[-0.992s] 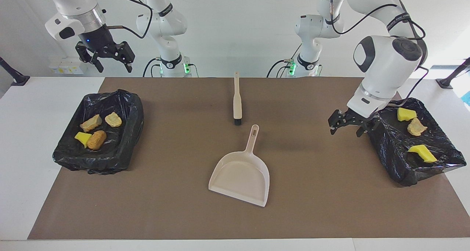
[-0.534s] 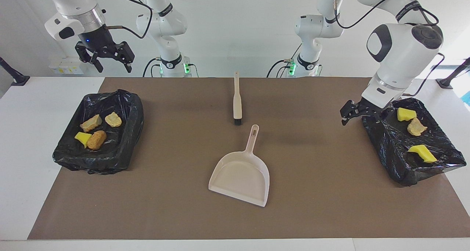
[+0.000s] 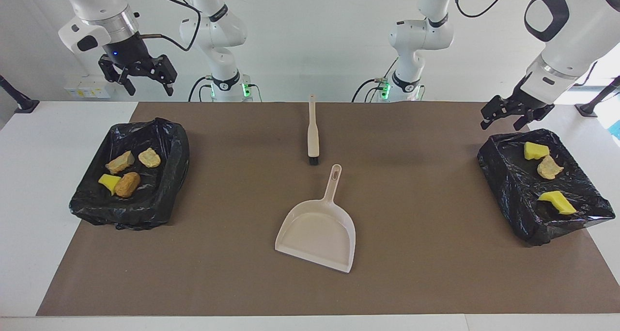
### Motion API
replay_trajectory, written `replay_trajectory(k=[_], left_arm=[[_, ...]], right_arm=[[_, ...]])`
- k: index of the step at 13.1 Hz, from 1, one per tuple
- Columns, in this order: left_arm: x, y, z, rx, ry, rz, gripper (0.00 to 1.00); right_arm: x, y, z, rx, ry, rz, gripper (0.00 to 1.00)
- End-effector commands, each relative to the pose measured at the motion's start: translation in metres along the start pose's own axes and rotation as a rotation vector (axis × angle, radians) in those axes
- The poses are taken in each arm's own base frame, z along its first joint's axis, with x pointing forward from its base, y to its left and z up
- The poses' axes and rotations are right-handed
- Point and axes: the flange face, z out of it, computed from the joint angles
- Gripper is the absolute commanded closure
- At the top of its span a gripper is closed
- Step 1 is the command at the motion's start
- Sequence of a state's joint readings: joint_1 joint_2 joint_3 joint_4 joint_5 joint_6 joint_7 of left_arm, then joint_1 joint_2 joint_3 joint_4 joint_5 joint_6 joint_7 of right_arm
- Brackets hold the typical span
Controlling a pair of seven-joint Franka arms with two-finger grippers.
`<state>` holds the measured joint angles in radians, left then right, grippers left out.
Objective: Sweep and dump trash in bin
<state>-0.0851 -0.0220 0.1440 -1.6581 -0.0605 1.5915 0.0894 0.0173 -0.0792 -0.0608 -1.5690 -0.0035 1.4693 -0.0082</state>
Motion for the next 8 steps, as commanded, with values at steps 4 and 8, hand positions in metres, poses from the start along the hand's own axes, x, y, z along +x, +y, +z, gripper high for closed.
replay_trajectory(k=[4,8], left_arm=[[-0.010,0.025,0.005,0.029,-0.007,0.033,0.00],[-0.004,0.022,0.007,0.028,0.011,0.028,0.00]], right_arm=[[-0.004,0.004,0.000,-0.006,0.008,-0.009,0.00],[-0.004,0.004,0.001,-0.008,0.007,-0.008,0.00]])
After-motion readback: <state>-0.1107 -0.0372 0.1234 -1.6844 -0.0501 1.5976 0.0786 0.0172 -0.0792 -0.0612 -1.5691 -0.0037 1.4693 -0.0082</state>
